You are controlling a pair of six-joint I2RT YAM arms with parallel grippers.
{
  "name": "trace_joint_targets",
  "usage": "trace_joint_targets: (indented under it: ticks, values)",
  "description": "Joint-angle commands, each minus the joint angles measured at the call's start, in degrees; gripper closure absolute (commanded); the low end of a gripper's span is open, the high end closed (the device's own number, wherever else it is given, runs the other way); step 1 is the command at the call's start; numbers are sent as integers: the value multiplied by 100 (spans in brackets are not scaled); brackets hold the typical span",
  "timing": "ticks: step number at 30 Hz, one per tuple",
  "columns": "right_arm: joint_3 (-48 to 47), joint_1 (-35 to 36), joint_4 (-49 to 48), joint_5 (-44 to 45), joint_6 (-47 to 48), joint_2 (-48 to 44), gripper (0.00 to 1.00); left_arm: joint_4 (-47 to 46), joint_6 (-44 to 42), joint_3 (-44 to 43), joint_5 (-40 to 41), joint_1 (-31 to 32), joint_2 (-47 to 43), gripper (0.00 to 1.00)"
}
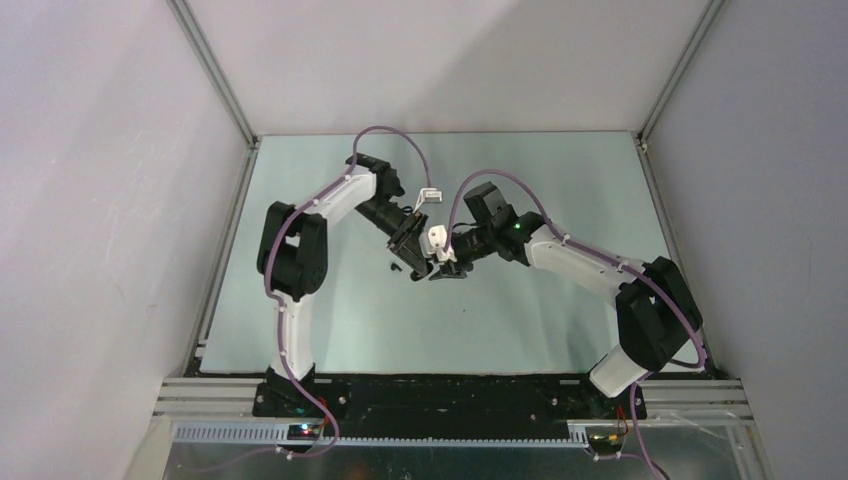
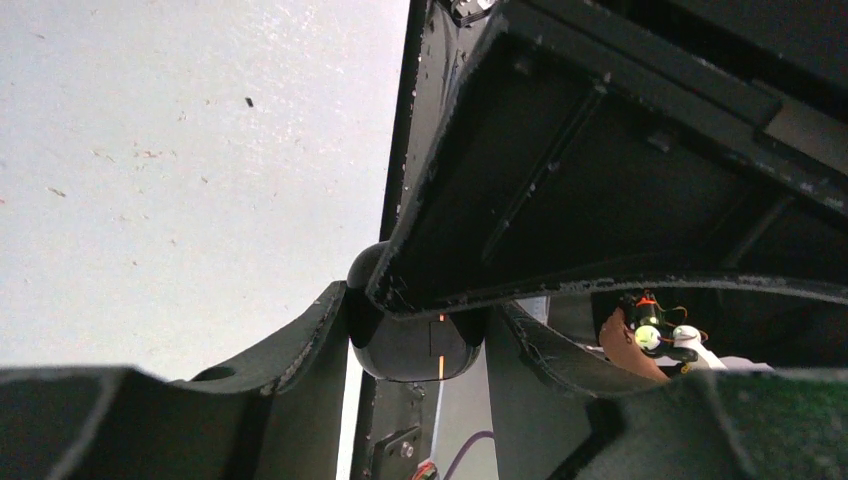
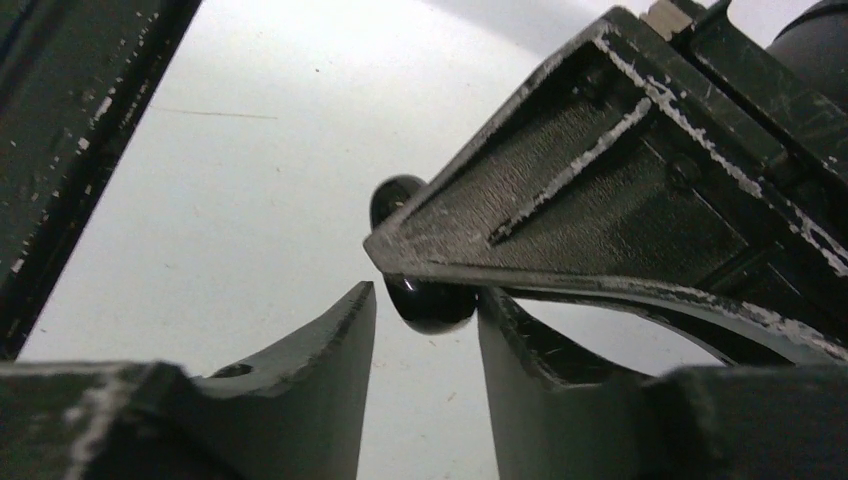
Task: Insert the wireless bluetooth earbuds into the charging case
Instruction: Pick up the charging case at the center of the board.
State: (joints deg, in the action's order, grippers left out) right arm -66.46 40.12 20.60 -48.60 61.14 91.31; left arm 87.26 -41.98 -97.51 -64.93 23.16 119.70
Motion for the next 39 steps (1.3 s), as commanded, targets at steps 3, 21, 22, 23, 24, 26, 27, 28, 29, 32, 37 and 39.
trace_joint_targets:
  ticks: [3,21,22,23,24,26,27,28,29,32,37,39]
  values:
    - [-206,57,-259,-343,-357,-52,53,-151,31,-305,-367,-20,63,69]
    - [-211,-392,385,-84,-850,-514,100,-531,303,-1209,292,-510,-738,35]
    - [-208,-496,419,-63,-1050,-564,100,-795,532,-1248,338,-550,-800,34]
    - [-209,-635,454,-67,-1192,-663,100,-938,651,-1280,434,-569,-920,33]
    - [-214,-719,471,-90,-1487,-709,100,-1246,850,-1271,542,-572,-1091,33]
    - [-210,-939,516,-107,-1980,-874,100,-1810,1151,-1115,707,-573,-1379,33]
    - [-210,-1084,529,-124,-2277,-920,100,-2310,1215,-917,774,-570,-1493,33]
    - [-210,-1146,573,-154,-2403,-998,100,-2482,1343,-790,967,-569,-1755,32]
    - [-210,-1252,593,-157,-2653,-1043,100,-3004,1417,-440,1076,-561,-1897,32]
    - [-264,-1405,665,-186,-3125,-1221,100,-4383,1899,545,1598,-549,-2775,31]
    - [-502,-1751,440,-475,-4486,-1284,100,-7463,2780,2661,2063,-383,-3989,27]
    - [-579,-1824,273,-517,-4855,-1289,100,-7963,3071,2933,2049,-284,-4126,26]
